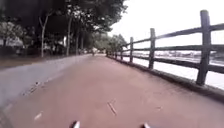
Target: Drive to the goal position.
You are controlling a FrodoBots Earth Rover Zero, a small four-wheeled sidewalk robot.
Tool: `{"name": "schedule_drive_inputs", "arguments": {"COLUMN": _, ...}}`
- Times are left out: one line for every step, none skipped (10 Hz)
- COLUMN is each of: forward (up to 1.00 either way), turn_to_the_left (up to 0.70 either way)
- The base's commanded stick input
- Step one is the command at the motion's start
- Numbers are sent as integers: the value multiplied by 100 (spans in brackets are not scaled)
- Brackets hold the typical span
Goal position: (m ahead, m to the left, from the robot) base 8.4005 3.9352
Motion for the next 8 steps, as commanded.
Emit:
{"name": "schedule_drive_inputs", "arguments": {"forward": 70, "turn_to_the_left": 0}}
{"name": "schedule_drive_inputs", "arguments": {"forward": 70, "turn_to_the_left": 0}}
{"name": "schedule_drive_inputs", "arguments": {"forward": 70, "turn_to_the_left": 0}}
{"name": "schedule_drive_inputs", "arguments": {"forward": 70, "turn_to_the_left": 0}}
{"name": "schedule_drive_inputs", "arguments": {"forward": 70, "turn_to_the_left": 0}}
{"name": "schedule_drive_inputs", "arguments": {"forward": 70, "turn_to_the_left": 0}}
{"name": "schedule_drive_inputs", "arguments": {"forward": 70, "turn_to_the_left": 0}}
{"name": "schedule_drive_inputs", "arguments": {"forward": 70, "turn_to_the_left": 0}}
